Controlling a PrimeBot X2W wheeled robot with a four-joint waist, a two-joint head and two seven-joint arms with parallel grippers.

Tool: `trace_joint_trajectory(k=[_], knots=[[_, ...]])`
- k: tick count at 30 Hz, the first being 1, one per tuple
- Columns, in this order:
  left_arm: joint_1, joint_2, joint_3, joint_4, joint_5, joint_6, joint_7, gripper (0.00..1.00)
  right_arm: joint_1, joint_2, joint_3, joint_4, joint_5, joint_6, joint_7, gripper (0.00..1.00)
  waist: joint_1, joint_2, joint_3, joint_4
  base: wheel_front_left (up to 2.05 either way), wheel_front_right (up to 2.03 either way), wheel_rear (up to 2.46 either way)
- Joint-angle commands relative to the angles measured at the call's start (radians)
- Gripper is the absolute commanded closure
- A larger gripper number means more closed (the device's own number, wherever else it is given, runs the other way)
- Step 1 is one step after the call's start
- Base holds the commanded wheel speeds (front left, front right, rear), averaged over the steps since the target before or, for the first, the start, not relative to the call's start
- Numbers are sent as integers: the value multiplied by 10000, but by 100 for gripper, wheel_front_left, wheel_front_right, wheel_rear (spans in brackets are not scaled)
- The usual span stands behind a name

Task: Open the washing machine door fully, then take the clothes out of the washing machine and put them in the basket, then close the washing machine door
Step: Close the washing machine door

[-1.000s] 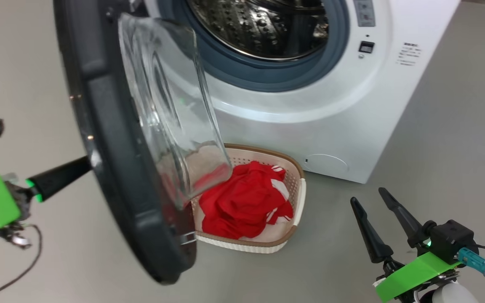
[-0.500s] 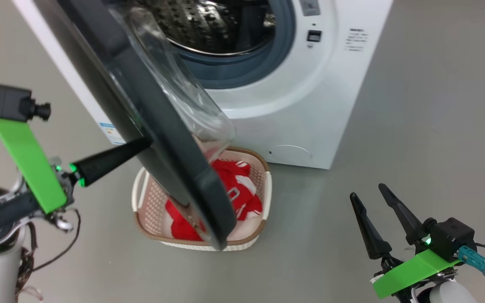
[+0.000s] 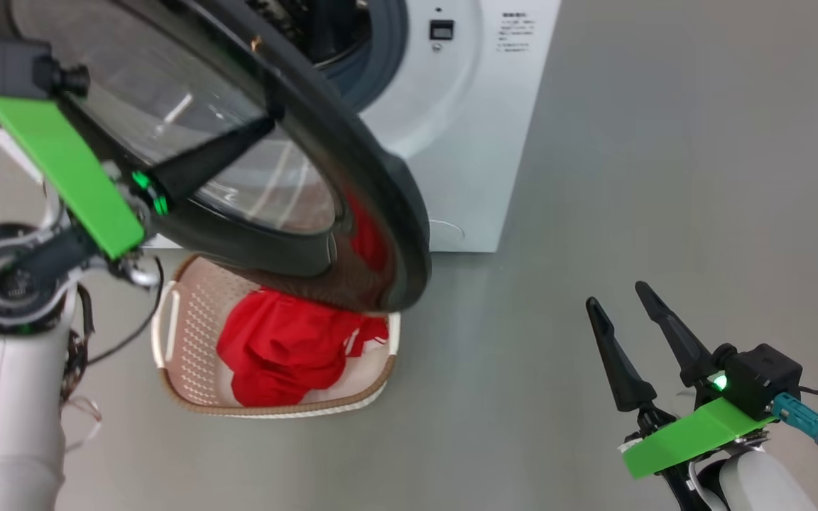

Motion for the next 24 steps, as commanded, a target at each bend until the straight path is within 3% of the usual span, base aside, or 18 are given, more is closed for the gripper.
trace_joint_trajectory(k=[1, 16, 24], knots=[[-578, 348, 329, -148, 79, -115, -161, 100, -220, 50, 171, -294, -88, 14, -119, 0, 0, 0, 271, -303, 0, 0, 0], [-2317, 346, 64, 1872, 230, -115, -2238, 100, -838, 300, 137, -325, -120, 14, -119, 0, 0, 0, 799, -1000, 0, 0, 0], [-1961, 613, -398, 2002, -56, -115, -2624, 100, -718, 331, -19, -273, -140, 14, -119, 0, 0, 0, 614, -813, 0, 0, 0]])
